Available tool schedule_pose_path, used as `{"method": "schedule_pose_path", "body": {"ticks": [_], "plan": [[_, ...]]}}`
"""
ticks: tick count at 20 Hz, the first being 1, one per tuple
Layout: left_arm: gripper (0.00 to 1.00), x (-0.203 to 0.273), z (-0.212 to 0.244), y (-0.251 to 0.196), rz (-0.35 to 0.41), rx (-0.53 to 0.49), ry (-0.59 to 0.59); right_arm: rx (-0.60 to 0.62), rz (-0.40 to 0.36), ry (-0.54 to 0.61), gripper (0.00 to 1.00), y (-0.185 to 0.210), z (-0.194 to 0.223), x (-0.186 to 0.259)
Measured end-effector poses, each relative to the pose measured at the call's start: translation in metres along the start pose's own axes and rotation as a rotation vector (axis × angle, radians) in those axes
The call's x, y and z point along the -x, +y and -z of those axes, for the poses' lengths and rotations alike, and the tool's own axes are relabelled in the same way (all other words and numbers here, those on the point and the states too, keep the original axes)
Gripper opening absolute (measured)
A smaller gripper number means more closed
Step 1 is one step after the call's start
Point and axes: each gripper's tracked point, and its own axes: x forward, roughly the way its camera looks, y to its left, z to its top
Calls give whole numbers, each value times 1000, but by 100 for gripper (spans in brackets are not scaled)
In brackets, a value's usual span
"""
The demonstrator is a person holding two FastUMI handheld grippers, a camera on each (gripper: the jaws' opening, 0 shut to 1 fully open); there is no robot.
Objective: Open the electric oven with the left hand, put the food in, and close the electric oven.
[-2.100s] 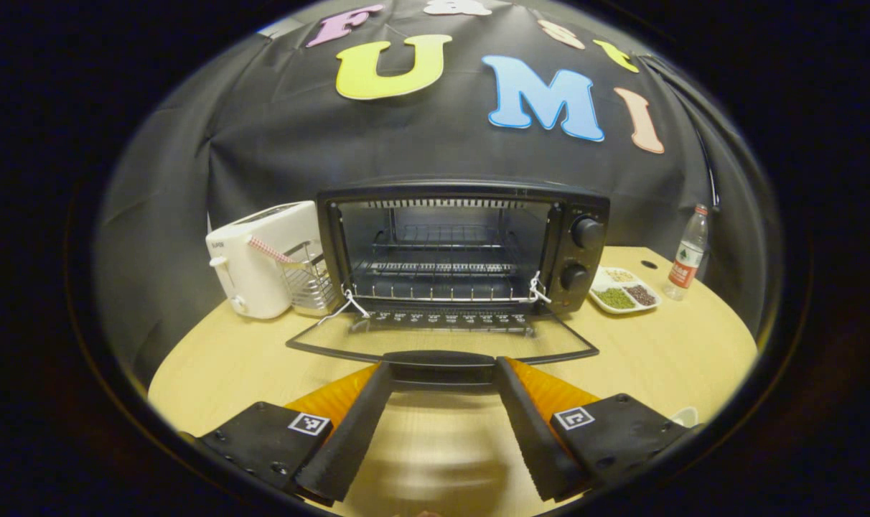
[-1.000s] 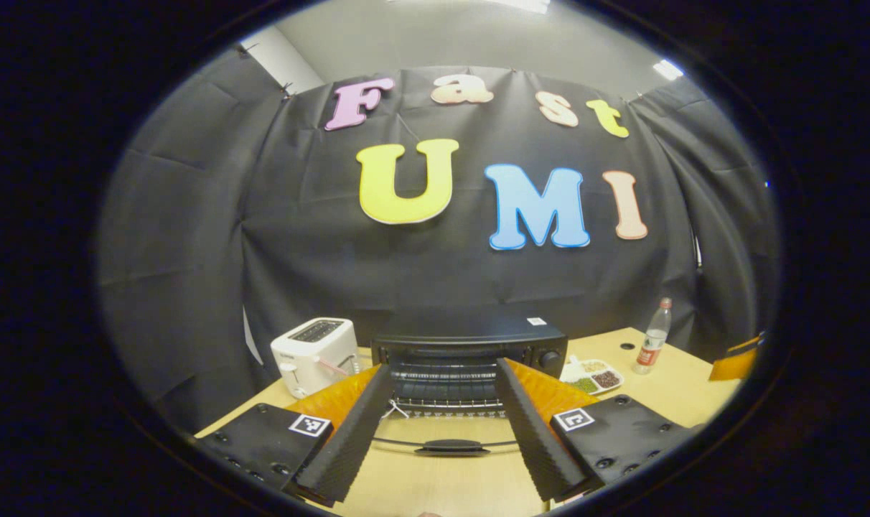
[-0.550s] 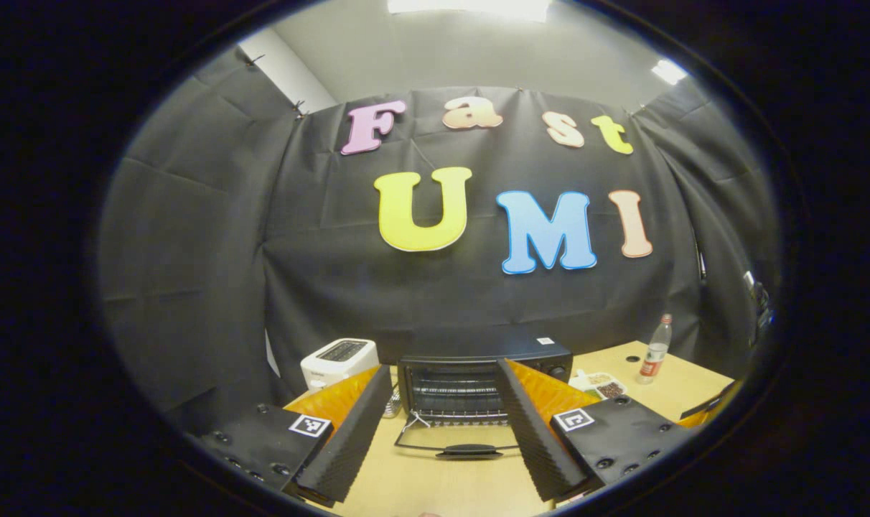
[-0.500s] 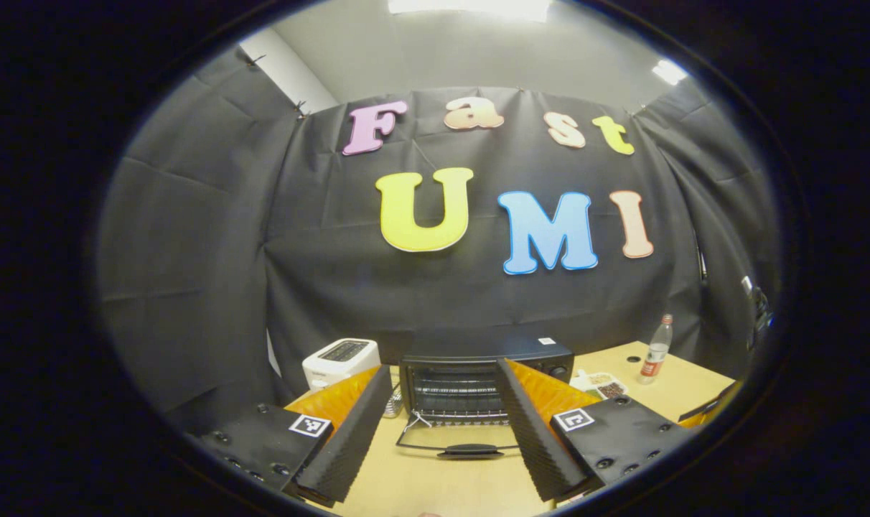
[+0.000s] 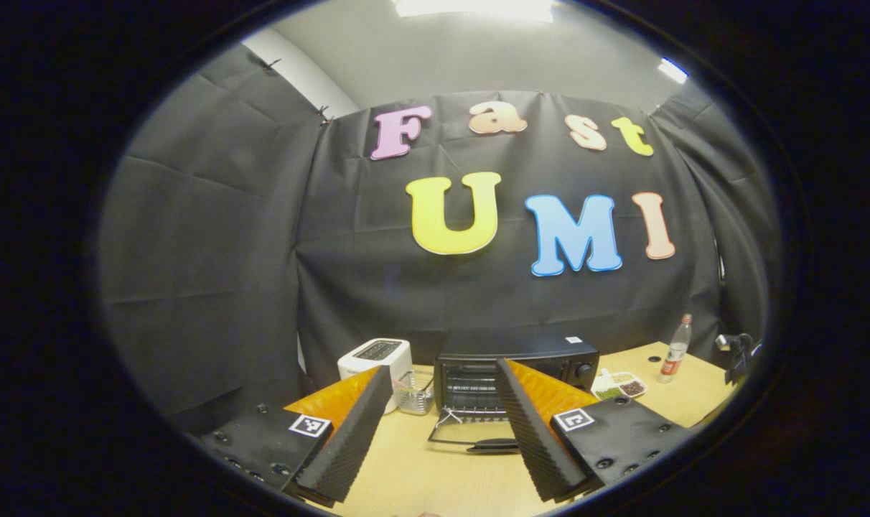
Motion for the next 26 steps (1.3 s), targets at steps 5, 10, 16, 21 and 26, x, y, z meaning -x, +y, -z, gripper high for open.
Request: {"method": "schedule_pose_path", "body": {"ticks": [5,10,16,21,26], "plan": [[100,10,3,23,-58,-10,1,-39,-10,124,79,-9,17,-15],[96,14,8,39,-103,11,13,-95,-8,155,54,-15,16,-21],[100,11,4,38,-106,1,2,-201,5,188,4,-28,17,-23],[100,7,-1,32,-93,-21,-8,-274,-94,179,0,-20,17,-19],[90,5,-5,36,-95,-20,-17,-318,-176,134,1,-2,5,-12]]}}
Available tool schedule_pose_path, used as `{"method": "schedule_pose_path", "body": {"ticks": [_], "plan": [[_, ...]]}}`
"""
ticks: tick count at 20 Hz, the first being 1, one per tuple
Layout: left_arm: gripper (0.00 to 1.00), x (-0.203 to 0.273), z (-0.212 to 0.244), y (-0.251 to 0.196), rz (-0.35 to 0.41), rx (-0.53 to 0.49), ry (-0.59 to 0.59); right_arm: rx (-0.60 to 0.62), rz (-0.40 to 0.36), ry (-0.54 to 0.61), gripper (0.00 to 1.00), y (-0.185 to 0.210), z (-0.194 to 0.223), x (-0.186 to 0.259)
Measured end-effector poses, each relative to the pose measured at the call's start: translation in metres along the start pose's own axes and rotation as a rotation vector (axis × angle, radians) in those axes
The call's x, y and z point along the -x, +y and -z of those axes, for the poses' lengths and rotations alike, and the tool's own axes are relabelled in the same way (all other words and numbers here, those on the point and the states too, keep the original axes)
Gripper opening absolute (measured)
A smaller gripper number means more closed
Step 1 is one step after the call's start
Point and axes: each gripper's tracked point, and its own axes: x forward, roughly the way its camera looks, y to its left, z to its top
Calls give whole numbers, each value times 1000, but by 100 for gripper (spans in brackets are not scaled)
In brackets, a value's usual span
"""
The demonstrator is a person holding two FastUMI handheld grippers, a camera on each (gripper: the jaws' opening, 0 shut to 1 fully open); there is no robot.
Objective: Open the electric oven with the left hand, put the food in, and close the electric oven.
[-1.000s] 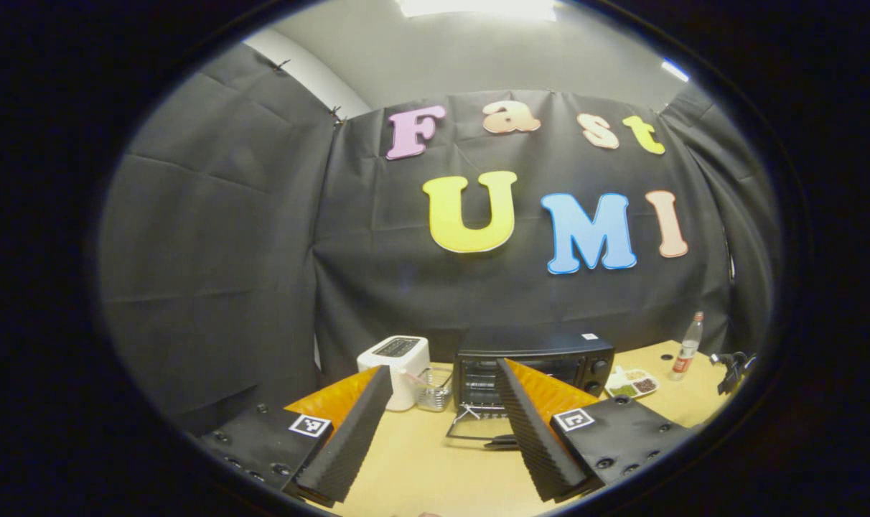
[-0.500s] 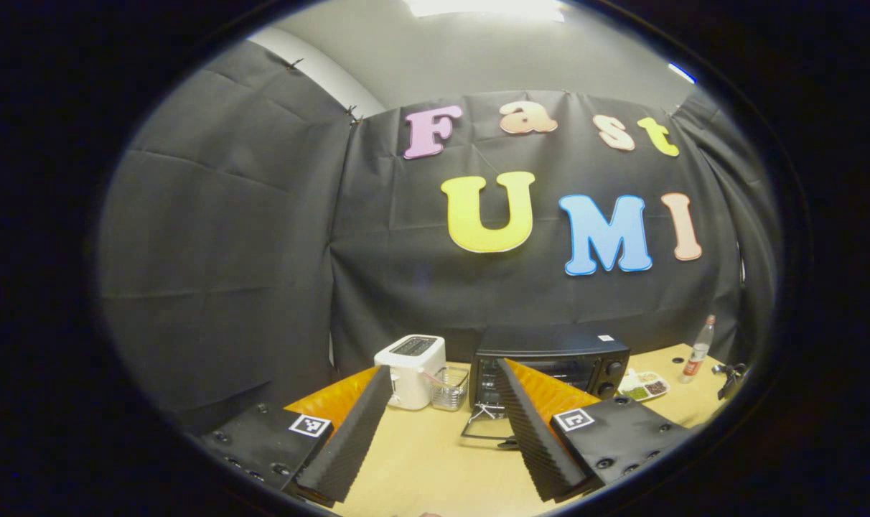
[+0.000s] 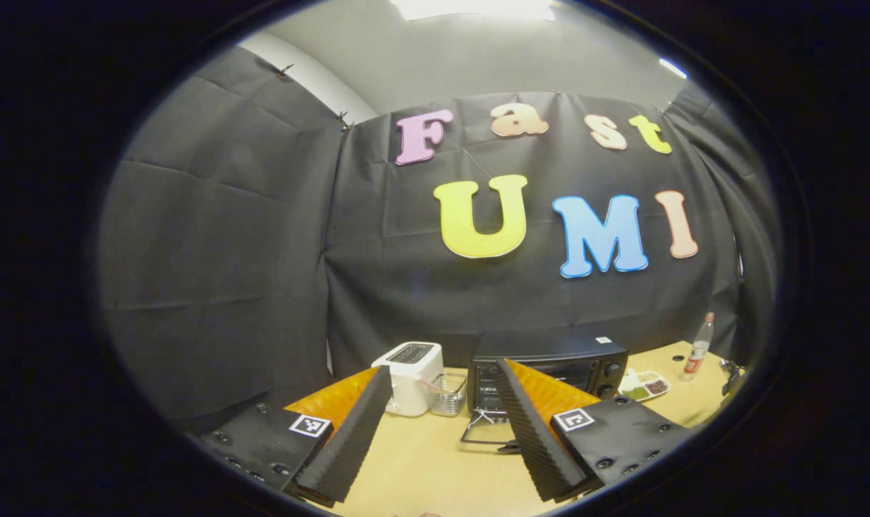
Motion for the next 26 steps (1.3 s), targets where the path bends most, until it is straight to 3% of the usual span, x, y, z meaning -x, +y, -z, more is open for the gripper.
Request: {"method": "schedule_pose_path", "body": {"ticks": [8,12,18,24,25,26], "plan": [[91,-9,3,5,2,12,0,-63,-103,-71,0,70,-24,-4],[91,-19,6,13,6,21,5,-108,-115,-134,0,103,-41,-18],[100,-38,9,29,15,12,7,-202,-109,-209,0,137,-62,-43],[100,-60,16,40,31,15,18,-325,-145,-313,0,170,-96,-66],[100,-64,20,42,32,16,22,-343,-148,-329,5,176,-102,-70],[98,-67,22,44,34,16,26,-358,-146,-350,0,182,-107,-74]]}}
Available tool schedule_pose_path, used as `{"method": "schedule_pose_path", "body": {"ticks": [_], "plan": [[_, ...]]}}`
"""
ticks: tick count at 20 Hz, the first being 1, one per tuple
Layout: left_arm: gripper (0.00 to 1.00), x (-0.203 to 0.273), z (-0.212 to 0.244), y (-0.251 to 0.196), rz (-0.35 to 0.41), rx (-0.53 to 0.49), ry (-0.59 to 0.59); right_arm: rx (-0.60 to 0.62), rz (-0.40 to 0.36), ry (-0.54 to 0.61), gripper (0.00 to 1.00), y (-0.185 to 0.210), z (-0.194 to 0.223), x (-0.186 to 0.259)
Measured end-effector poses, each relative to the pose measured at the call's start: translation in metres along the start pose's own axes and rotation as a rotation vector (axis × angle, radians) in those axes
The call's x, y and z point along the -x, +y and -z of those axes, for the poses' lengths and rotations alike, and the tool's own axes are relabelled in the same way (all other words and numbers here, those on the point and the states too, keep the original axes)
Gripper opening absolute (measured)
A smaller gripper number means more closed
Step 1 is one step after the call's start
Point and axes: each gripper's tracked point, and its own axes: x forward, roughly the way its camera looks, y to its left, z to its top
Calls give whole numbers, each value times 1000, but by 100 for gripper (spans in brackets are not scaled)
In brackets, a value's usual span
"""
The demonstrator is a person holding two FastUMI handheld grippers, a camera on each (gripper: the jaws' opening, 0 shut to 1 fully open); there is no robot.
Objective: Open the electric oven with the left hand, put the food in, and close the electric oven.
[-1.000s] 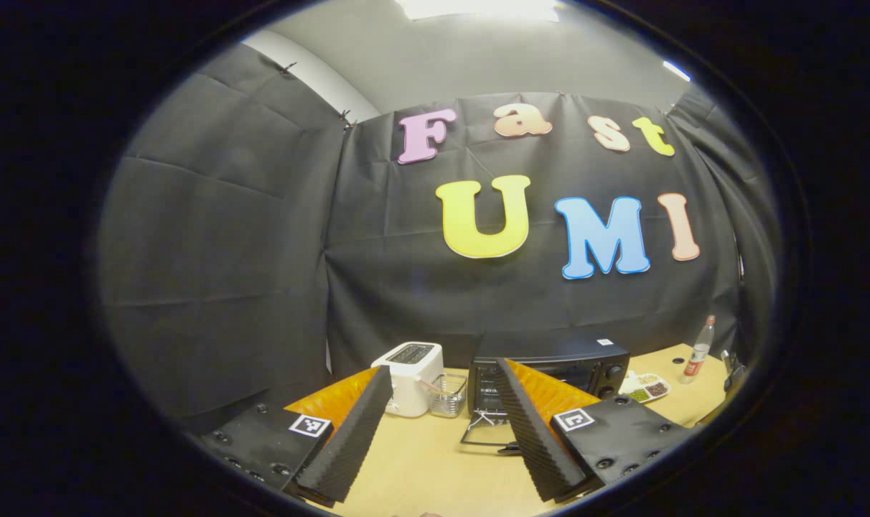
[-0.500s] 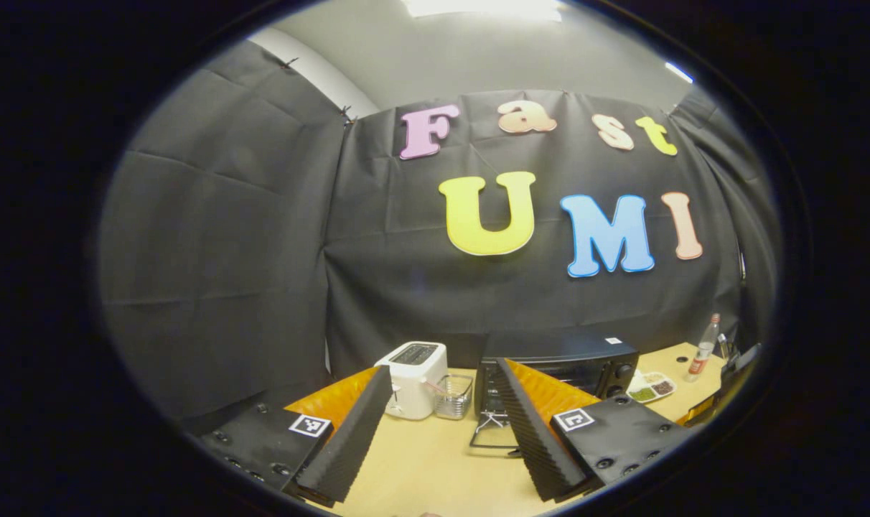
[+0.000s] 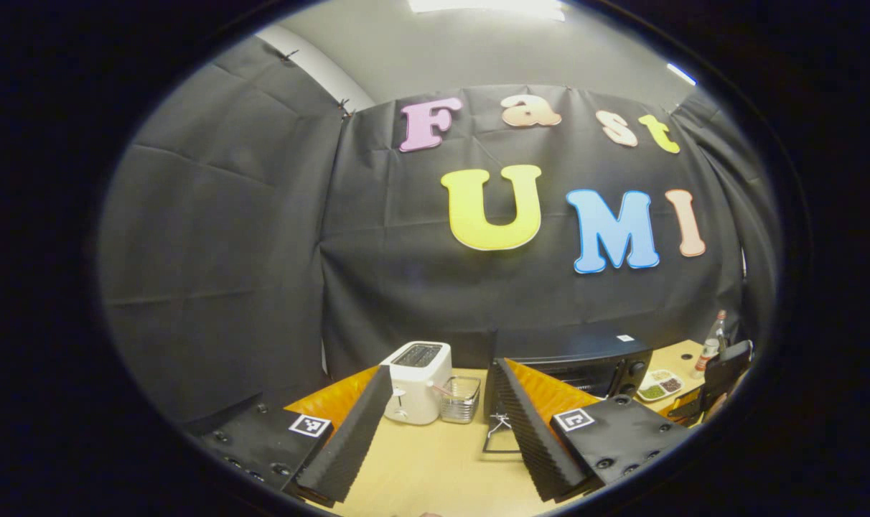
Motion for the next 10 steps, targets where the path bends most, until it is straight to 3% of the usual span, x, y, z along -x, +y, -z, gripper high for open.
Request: {"method": "schedule_pose_path", "body": {"ticks": [3,4,10], "plan": [[90,-6,4,5,10,9,7,-55,-4,-58,0,15,-6,-22],[100,-9,5,7,14,12,10,-86,-14,-66,0,22,-6,-29],[91,-19,16,22,1,15,33,-228,-64,-128,0,52,-15,-66]]}}
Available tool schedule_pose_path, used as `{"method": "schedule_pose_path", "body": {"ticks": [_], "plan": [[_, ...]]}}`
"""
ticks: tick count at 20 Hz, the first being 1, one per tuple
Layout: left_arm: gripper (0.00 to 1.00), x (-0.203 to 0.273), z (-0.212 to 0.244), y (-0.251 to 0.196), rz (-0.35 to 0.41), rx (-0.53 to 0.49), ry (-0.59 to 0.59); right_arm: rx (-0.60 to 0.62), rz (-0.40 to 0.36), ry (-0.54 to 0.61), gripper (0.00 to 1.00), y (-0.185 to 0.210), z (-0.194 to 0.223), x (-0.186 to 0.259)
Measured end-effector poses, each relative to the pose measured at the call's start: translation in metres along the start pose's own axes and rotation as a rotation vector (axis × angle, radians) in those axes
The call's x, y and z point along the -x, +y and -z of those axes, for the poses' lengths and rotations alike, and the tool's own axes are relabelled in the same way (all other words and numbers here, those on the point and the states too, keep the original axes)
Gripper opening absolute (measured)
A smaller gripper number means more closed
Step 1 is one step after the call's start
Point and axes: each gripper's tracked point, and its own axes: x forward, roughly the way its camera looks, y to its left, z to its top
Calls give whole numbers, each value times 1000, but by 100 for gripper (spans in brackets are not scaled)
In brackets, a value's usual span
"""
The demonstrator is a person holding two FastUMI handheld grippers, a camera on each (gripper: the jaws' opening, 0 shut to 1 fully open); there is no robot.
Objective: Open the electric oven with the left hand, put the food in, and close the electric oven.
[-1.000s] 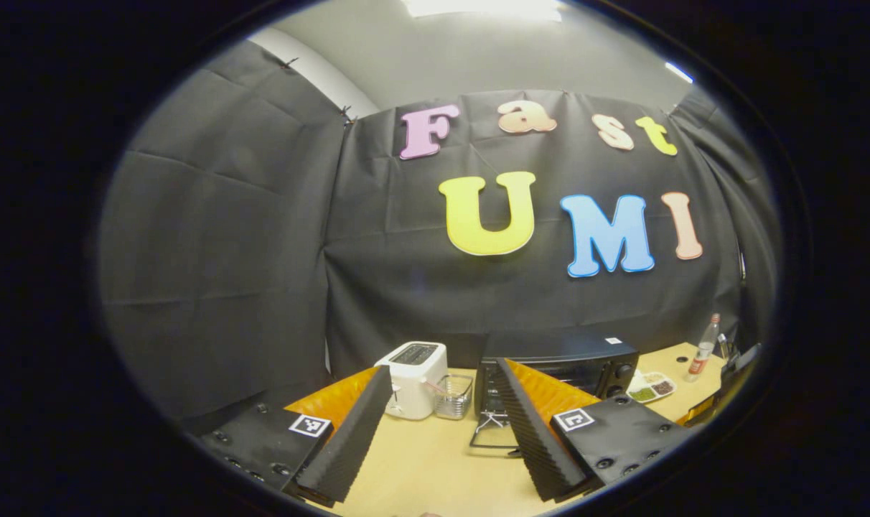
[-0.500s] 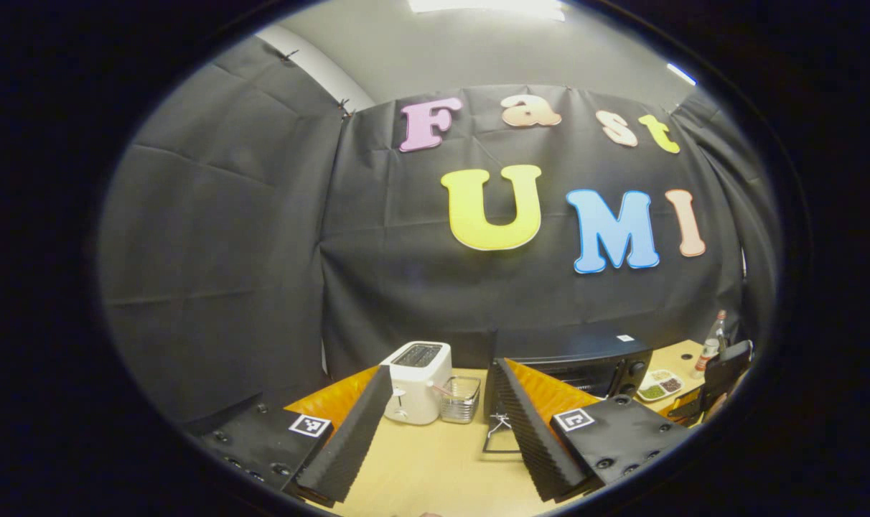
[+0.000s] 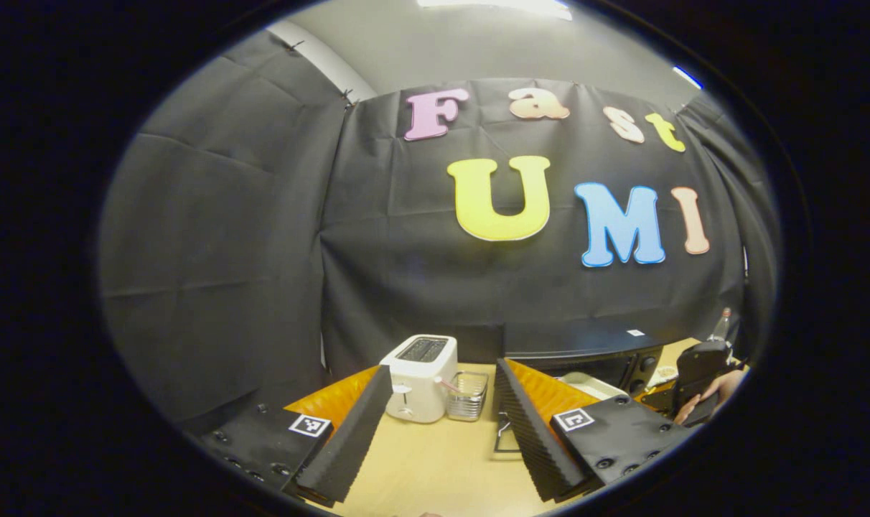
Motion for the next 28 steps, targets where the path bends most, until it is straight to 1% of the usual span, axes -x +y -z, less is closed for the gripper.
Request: {"method": "schedule_pose_path", "body": {"ticks": [2,3,4,10,13,14,16,17,19,23,24,25,26,27,28], "plan": [[100,-3,5,4,-3,-3,11,-34,-10,-28,0,6,-4,-13],[100,-6,5,6,-5,-6,13,-53,-14,-40,1,9,-5,-19],[91,-6,5,8,-8,-10,16,-70,-19,-50,0,13,-7,-25],[97,-9,9,16,-24,-25,28,-135,-37,-128,1,29,-23,-58],[97,-8,13,21,-38,-36,36,-164,-49,-167,0,37,-31,-71],[93,-8,13,23,-42,-37,39,-171,-55,-176,0,40,-33,-75],[97,-6,14,25,-52,-40,43,-181,-58,-195,1,44,-39,-82],[91,-3,13,28,-55,-42,42,-187,-59,-201,1,45,-40,-84],[91,-3,12,30,-60,-47,42,-202,-68,-206,1,48,-42,-90],[91,-2,11,29,-63,-53,41,-216,-110,-184,11,57,-34,-87],[91,0,9,28,-62,-54,37,-217,-115,-176,9,57,-31,-87],[91,1,8,27,-59,-54,35,-221,-136,-168,13,63,-27,-87],[92,2,6,26,-57,-54,30,-225,-162,-164,21,68,-26,-83],[93,3,4,25,-55,-55,25,-220,-181,-160,44,73,-26,-79],[95,5,2,24,-53,-54,22,-204,-171,-153,66,70,-24,-76]]}}
